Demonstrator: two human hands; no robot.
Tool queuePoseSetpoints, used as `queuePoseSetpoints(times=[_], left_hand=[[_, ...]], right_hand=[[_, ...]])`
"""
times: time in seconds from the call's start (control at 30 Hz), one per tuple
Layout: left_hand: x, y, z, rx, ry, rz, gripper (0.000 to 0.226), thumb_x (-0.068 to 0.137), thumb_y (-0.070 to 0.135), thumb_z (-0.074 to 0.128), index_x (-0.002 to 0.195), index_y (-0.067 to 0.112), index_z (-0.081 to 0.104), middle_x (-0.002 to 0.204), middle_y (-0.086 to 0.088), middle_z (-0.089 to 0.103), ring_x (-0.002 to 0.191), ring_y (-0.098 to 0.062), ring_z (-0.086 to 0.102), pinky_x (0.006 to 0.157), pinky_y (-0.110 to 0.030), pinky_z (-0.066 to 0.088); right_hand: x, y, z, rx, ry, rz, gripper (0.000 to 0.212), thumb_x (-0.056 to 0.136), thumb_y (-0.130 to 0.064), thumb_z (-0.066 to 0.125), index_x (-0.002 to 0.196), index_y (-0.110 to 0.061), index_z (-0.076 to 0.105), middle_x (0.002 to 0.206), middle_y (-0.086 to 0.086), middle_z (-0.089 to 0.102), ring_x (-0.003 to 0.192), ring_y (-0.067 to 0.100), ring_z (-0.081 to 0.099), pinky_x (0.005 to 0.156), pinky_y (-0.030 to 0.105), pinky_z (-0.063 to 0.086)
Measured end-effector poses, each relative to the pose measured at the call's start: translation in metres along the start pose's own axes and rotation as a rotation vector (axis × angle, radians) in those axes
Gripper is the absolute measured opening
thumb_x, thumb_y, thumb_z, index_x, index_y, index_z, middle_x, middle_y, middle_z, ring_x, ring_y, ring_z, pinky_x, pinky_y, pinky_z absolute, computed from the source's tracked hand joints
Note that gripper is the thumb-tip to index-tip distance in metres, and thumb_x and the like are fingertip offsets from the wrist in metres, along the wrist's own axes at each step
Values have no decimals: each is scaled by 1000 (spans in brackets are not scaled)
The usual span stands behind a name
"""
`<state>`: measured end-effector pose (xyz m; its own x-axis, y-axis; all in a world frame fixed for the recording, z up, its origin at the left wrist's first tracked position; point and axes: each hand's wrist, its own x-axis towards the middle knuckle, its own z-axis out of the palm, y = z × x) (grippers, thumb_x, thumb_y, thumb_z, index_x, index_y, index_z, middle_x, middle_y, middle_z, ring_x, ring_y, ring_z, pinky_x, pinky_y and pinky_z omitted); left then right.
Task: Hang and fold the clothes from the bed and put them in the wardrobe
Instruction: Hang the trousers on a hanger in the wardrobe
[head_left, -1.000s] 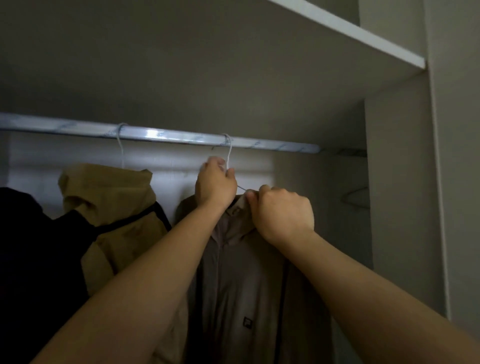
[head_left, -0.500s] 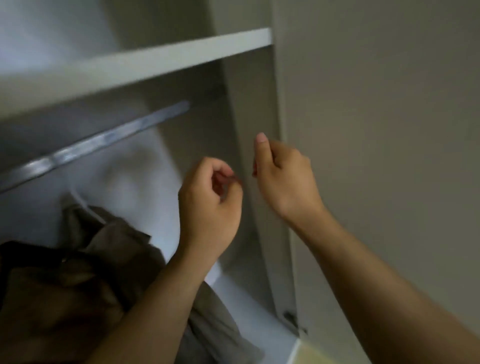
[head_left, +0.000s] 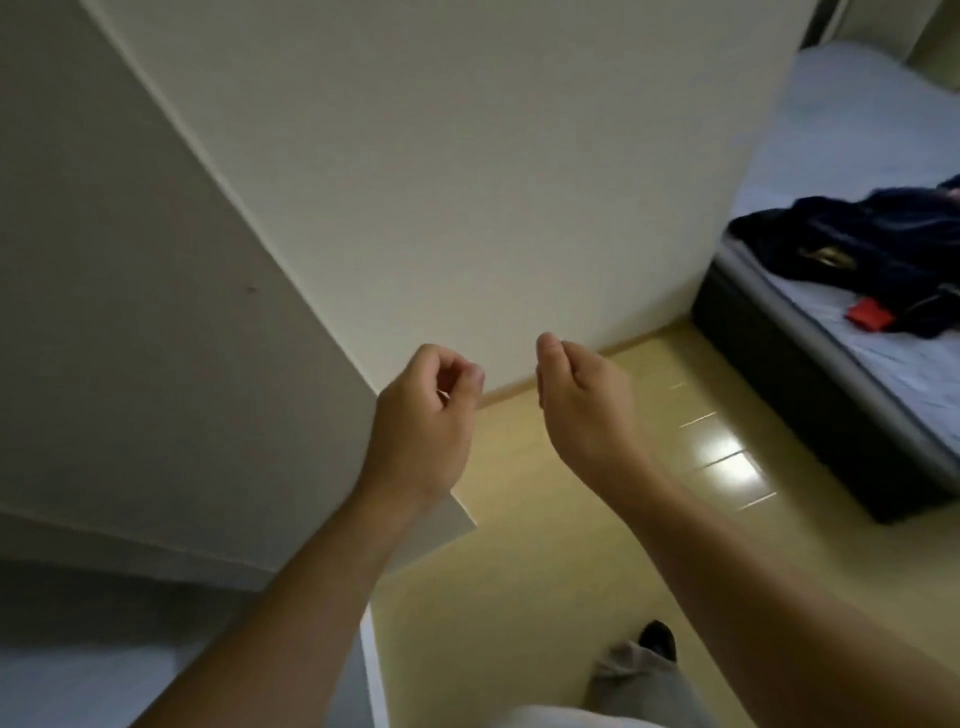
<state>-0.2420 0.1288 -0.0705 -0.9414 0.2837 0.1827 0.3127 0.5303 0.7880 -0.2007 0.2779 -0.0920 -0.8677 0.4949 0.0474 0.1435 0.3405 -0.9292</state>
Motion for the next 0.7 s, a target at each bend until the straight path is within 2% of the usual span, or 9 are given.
queuePoseSetpoints(times=[0.1, 0.23, 0.33, 0.47, 0.5, 0.6, 0.7], left_hand=[[12, 46, 85, -25, -94, 86, 13, 99, 31, 60, 86, 28, 59, 80, 16, 64, 72, -4, 60, 59, -10, 43], [43, 107, 185, -38, -234, 126, 17, 98, 31, 61, 82, 32, 57, 76, 18, 65, 70, -2, 61, 59, -9, 43], [63, 153, 256, -66, -341, 187, 18, 99, 32, 59, 82, 33, 56, 79, 22, 64, 70, 0, 61, 58, -8, 44], [94, 204, 353, -95, -495, 228, 15, 100, 34, 58, 85, 29, 60, 78, 14, 64, 71, -4, 61, 58, -12, 46], [102, 213, 377, -100, -536, 230, 14, 100, 34, 58, 87, 29, 60, 76, 11, 64, 71, -5, 61, 58, -13, 47], [133, 236, 452, -111, -611, 235, 13, 99, 35, 59, 86, 30, 61, 73, 10, 63, 71, -4, 60, 58, -12, 46], [167, 251, 535, -124, -673, 212, 14, 98, 37, 60, 85, 31, 61, 76, 18, 64, 70, 0, 60, 55, -10, 43]], right_hand=[[32, 42, -76, 39, 73, 64, 57, 105, -44, 37, 69, -3, 53, 57, -3, 50, 53, 12, 44, 53, 33, 38], [67, 85, -183, 5, 173, 112, 52, 105, -45, 40, 64, -14, 49, 53, -10, 51, 50, 5, 44, 45, 17, 33], [85, 117, -257, 29, 251, 176, 53, 105, -45, 40, 71, -6, 52, 56, -5, 47, 52, 9, 42, 54, 32, 37], [120, 161, -338, 34, 372, 250, 53, 106, -41, 40, 73, -1, 53, 58, -1, 45, 53, 13, 41, 54, 36, 35], [130, 174, -357, 40, 393, 262, 52, 106, -41, 40, 73, -3, 53, 57, -2, 45, 52, 12, 40, 52, 34, 35], [163, 214, -413, -6, 452, 292, 49, 106, -42, 40, 66, -16, 50, 50, -10, 43, 45, 4, 37, 44, 17, 30], [199, 255, -470, -117, 476, 332, 50, 107, -40, 38, 62, -20, 41, 47, -11, 42, 44, 6, 37, 43, 16, 30]])
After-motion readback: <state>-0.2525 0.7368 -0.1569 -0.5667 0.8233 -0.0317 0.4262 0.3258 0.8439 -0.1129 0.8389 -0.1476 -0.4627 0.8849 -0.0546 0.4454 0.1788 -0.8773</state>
